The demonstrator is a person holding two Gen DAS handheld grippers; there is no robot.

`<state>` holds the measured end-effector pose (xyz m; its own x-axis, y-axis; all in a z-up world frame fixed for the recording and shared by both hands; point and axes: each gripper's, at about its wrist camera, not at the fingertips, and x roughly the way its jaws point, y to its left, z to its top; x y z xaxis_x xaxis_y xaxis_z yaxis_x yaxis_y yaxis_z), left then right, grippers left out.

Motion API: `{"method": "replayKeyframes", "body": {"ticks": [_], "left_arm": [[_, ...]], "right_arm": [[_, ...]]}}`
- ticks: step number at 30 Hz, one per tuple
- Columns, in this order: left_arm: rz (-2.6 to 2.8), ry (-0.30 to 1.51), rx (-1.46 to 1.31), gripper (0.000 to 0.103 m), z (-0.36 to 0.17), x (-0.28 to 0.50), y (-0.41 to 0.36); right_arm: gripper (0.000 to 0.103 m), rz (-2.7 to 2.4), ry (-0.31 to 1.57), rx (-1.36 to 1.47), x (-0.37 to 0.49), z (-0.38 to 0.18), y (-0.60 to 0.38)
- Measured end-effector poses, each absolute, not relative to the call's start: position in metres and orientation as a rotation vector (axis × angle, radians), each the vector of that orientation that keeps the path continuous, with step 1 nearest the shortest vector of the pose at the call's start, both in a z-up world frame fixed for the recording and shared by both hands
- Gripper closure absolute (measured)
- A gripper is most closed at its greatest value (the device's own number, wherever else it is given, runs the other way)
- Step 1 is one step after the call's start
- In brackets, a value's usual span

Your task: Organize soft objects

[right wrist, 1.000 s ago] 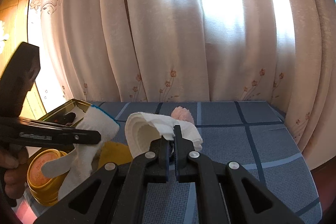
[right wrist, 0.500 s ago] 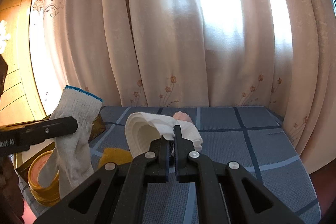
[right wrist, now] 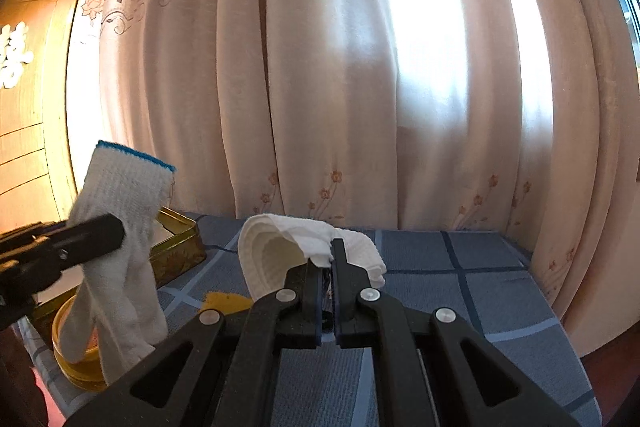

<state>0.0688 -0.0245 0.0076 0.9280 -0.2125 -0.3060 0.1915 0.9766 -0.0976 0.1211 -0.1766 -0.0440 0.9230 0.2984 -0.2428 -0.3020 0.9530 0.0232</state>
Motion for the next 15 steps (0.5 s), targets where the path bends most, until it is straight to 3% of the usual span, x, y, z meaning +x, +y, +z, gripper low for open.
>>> {"method": "replayKeyframes", "body": {"ticks": [15], "left_arm": [[-0.136, 0.163, -0.060, 0.088, 0.023, 0.029, 0.000]], "right_arm": [[0.099, 0.321, 0.156, -0.023, 0.105, -0.039, -0.173]]}}
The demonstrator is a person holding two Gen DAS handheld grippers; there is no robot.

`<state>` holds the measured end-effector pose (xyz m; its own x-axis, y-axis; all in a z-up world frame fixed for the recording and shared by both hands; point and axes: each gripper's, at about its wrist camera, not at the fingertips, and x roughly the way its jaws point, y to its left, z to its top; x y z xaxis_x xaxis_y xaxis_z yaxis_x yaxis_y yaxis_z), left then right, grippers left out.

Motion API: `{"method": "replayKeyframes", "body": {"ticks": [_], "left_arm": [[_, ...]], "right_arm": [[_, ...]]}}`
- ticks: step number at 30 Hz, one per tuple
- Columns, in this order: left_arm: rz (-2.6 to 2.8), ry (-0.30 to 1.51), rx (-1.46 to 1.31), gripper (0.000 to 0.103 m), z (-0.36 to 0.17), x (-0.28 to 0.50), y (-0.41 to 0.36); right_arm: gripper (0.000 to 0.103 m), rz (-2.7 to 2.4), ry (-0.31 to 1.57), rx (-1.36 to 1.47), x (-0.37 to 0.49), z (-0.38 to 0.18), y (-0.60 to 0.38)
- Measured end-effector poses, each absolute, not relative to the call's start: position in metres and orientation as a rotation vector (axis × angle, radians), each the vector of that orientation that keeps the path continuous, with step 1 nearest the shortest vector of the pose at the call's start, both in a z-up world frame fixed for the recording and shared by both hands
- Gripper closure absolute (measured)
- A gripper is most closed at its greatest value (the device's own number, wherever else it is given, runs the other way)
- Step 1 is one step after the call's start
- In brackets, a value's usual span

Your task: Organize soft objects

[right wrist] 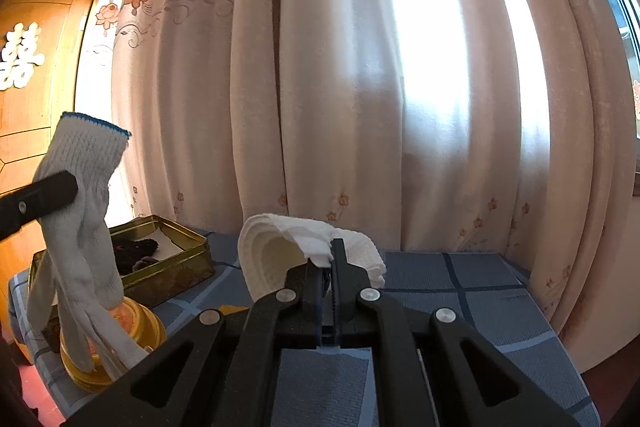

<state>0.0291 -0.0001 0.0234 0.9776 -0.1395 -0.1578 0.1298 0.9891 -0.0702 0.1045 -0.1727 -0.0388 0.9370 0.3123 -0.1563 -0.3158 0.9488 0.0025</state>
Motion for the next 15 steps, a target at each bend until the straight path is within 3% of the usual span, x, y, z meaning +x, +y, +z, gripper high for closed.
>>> {"method": "replayKeyframes", "body": {"ticks": [15], "left_arm": [[-0.067, 0.120, -0.088, 0.088, 0.030, 0.008, 0.025]], "right_arm": [[0.099, 0.366, 0.114, -0.026, 0.093, -0.038, -0.158]]}}
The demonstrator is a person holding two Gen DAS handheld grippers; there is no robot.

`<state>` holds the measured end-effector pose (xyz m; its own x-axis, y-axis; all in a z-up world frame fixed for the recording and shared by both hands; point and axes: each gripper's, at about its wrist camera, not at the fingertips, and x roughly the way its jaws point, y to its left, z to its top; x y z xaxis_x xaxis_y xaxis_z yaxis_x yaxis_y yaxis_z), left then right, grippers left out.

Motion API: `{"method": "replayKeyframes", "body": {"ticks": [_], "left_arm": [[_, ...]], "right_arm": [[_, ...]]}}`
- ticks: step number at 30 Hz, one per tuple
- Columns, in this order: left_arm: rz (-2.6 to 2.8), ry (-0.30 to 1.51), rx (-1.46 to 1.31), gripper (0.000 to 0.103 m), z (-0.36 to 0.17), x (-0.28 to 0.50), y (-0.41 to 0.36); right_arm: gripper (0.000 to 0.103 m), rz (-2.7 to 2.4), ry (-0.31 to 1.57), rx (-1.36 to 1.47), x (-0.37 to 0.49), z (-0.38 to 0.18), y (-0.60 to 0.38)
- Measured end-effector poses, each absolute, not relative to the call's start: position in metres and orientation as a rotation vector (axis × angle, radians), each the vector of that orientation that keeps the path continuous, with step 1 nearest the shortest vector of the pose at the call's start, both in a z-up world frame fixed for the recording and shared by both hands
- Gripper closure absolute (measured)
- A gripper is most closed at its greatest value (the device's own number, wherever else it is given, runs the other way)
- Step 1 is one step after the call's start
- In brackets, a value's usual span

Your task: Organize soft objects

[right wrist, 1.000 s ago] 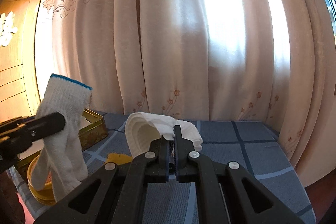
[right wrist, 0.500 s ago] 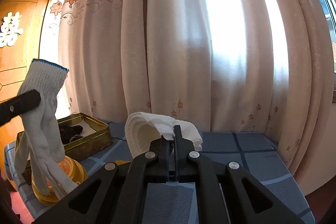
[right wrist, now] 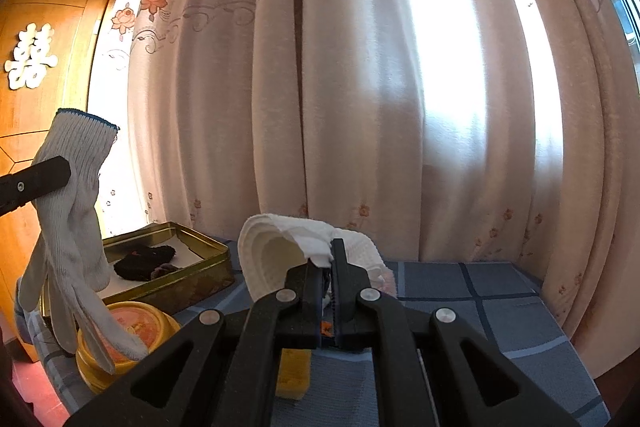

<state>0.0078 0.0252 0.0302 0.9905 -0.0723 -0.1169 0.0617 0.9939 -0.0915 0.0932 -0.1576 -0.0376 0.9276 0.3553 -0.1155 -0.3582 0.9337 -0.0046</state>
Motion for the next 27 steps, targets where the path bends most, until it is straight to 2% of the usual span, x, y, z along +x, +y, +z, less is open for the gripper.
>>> {"method": "replayKeyframes", "body": {"ticks": [27], "left_arm": [[0.005, 0.162, -0.118, 0.088, 0.020, 0.009, 0.052]], "right_arm": [[0.099, 0.444, 0.062, -0.071, 0.076, -0.037, -0.112]]}}
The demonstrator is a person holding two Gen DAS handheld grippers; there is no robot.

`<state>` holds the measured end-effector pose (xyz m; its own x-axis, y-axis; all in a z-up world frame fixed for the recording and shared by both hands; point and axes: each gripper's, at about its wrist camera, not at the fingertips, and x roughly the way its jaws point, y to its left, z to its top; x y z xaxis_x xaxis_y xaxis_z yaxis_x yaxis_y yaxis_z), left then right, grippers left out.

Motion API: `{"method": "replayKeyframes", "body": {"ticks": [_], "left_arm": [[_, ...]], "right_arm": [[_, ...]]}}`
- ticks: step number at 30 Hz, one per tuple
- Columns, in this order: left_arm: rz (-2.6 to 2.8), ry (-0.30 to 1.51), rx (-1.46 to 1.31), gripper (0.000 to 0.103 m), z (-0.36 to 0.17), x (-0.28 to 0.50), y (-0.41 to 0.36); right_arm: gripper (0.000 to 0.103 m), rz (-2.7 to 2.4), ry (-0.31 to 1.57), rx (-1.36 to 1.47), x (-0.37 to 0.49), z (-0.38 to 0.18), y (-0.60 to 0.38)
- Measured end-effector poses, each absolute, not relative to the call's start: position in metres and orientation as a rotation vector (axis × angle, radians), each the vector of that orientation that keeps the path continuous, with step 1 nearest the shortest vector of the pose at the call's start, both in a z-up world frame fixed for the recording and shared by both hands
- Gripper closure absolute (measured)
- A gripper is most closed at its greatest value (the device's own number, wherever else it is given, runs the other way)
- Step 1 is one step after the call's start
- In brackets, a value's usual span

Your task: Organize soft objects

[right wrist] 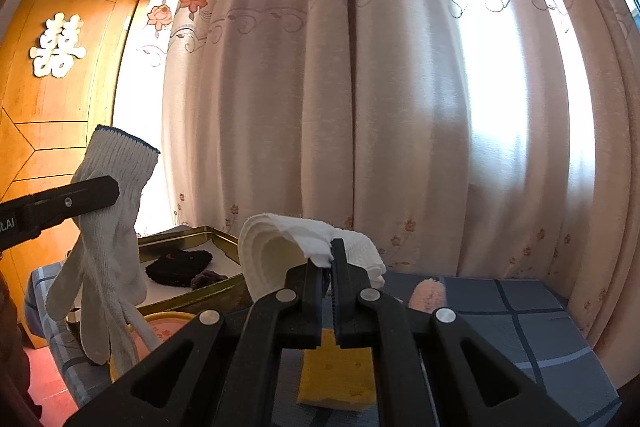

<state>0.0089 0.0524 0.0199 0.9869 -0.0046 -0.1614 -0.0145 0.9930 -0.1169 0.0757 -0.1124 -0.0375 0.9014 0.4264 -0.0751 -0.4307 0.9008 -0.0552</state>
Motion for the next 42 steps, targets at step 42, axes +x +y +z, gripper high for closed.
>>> {"method": "replayKeyframes", "body": {"ticks": [42], "left_arm": [[0.048, 0.220, -0.151, 0.088, 0.015, 0.016, 0.094]], "right_arm": [[0.099, 0.552, 0.060, -0.138, 0.072, -0.039, -0.056]]}}
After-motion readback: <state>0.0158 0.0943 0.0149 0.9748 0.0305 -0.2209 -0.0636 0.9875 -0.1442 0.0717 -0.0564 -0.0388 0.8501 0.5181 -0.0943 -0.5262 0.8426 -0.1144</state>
